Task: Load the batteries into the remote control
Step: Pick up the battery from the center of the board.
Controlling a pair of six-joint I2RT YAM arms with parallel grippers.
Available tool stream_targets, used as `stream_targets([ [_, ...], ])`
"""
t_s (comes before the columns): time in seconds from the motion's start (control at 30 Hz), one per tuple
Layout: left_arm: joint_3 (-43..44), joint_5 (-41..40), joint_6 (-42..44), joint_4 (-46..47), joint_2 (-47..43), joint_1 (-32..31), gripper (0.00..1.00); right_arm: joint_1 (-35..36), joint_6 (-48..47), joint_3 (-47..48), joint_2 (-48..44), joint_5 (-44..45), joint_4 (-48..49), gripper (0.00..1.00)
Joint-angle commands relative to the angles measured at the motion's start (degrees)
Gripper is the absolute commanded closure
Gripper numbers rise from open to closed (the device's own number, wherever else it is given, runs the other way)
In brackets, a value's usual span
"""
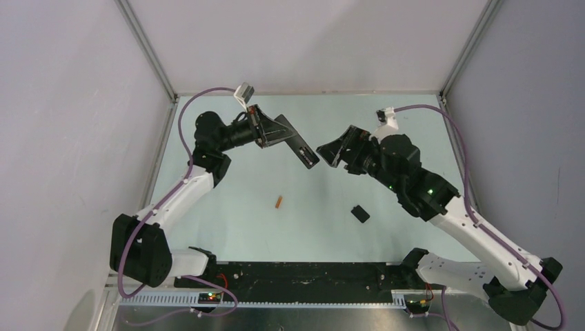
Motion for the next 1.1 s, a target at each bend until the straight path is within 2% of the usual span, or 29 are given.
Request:
stream_targets([
  [0.0,0.88,-0.97,4.7,-3.56,-1.7,0.34,1.0,-1.97,-0.61,2.77,-3.99,-0.31,-0.81,0.03],
  [0.2,0.5,-2.29,10.91,-10.62,-3.19,2.53,1.0,-2.58,-1.37,1.48,-5.05,-0.19,-2.97,0.04],
  [0.27,0.28,-3.04,15.54,-15.33,-4.56,4.7,1.0,-2.73,-1.08,0.28,-4.1,0.68,-3.97,0.08],
  [0.37,0.39,-4.8,21.24,-23.37,-6.94,7.68,1.0,-2.34,0.52,-0.63,0.03,3.29,-6.97,0.21],
  [0.43,0.96,-6.32,25.49,-33.43,-9.07,10.44,1.0,-1.17,0.84,-0.66,3.32,5.19,-7.84,0.28],
  [0.5,1.94,-8.3,29.51,-40.46,-11.17,13.41,1.0,0.71,1.01,-0.66,6.76,7.37,-7.4,0.31],
  [0.73,0.02,-7.79,29.9,-44.96,-16.88,23.62,1.0,8.77,5.18,0.73,21.63,13.13,-3.11,0.36],
  [0.9,-1.94,-8.2,29.86,-46.01,-19.21,25.6,1.0,13.33,7.3,5.64,34.27,14.08,-3.32,0.39],
  [1.07,-3.06,-9.62,30.2,-47.19,-20.24,27.04,1.0,17.88,6.91,16.03,46.65,16.83,-10.56,0.41],
])
